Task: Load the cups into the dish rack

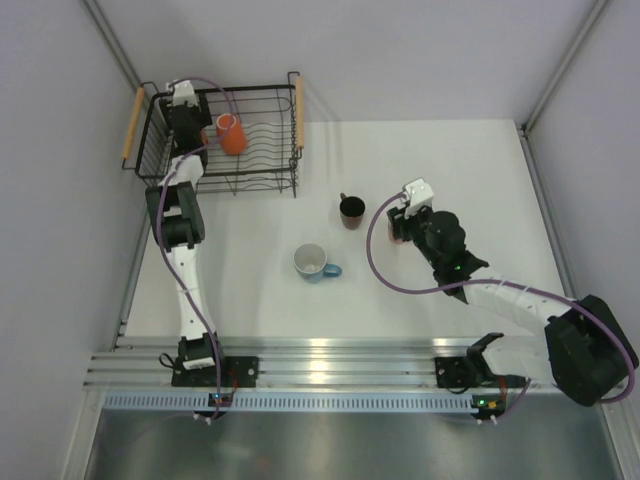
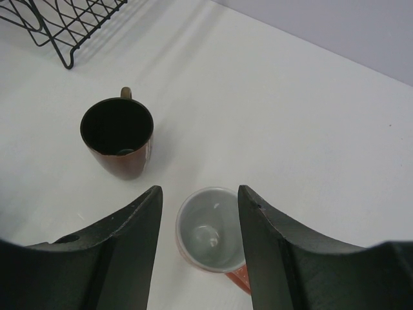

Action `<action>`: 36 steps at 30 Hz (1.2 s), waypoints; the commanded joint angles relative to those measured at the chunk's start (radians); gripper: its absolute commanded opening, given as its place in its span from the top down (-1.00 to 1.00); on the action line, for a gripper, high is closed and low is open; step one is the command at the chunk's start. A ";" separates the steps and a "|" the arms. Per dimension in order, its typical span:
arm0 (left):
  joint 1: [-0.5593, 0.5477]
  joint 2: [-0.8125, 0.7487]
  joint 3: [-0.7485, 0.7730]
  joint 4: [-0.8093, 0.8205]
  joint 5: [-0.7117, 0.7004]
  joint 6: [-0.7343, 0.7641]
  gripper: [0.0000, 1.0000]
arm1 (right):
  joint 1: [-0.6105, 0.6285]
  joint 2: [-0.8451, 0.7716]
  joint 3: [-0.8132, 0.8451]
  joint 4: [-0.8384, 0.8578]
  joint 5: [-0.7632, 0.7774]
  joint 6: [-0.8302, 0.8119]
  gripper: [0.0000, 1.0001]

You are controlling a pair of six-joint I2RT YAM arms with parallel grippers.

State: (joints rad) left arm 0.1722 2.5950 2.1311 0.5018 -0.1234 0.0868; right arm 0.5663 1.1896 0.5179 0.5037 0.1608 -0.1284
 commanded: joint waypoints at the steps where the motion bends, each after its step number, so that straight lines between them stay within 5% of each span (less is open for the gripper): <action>1: 0.010 -0.009 -0.019 0.067 -0.001 -0.030 -0.61 | -0.016 0.011 0.039 0.004 -0.017 0.016 -0.02; 14: -0.007 -0.239 -0.292 0.024 -0.035 -0.019 -0.83 | -0.016 -0.064 0.027 -0.008 -0.018 0.015 -0.02; 36: -0.020 -0.308 -0.146 0.015 -0.130 -0.050 -0.97 | -0.019 -0.120 0.014 -0.022 -0.056 0.024 -0.04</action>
State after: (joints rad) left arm 0.1551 2.3745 1.9450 0.4644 -0.2298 0.0467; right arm 0.5644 1.0763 0.5179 0.4686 0.1257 -0.1192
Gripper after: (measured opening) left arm 0.986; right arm 0.516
